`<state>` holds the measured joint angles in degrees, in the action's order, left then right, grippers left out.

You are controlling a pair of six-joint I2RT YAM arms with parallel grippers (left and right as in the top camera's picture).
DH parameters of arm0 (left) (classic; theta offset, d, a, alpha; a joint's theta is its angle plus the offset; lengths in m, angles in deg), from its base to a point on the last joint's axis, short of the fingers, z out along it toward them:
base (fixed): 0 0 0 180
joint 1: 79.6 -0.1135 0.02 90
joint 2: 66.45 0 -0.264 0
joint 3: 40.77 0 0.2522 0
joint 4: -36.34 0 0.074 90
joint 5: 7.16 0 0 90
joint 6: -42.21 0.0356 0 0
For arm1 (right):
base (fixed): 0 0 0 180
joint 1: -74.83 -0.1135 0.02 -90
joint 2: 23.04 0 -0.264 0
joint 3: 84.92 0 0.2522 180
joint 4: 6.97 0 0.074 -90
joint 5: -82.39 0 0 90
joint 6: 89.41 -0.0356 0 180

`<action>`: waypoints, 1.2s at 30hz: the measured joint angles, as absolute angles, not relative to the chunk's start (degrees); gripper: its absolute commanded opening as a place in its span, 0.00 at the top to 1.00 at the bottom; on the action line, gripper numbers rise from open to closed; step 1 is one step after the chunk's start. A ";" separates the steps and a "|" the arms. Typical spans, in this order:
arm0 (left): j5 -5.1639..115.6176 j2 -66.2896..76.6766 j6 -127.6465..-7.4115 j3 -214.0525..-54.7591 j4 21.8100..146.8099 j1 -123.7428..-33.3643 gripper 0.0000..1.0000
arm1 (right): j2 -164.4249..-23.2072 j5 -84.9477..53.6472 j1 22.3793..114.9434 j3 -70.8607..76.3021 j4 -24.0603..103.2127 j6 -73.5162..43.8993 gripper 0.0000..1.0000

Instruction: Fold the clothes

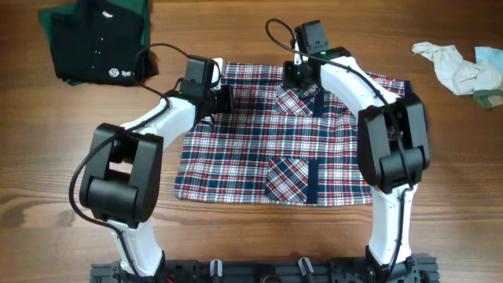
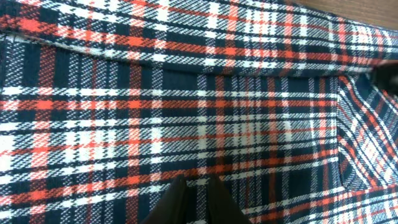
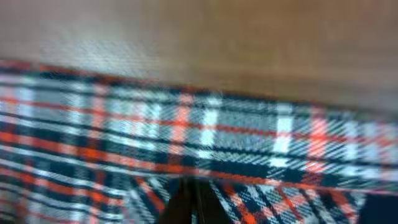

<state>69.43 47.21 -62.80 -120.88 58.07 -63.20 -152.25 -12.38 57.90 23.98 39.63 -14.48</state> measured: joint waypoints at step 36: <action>69.43 47.19 -62.58 -120.88 54.29 -63.20 0.76 | -159.29 -10.18 59.71 25.38 14.78 -14.04 0.94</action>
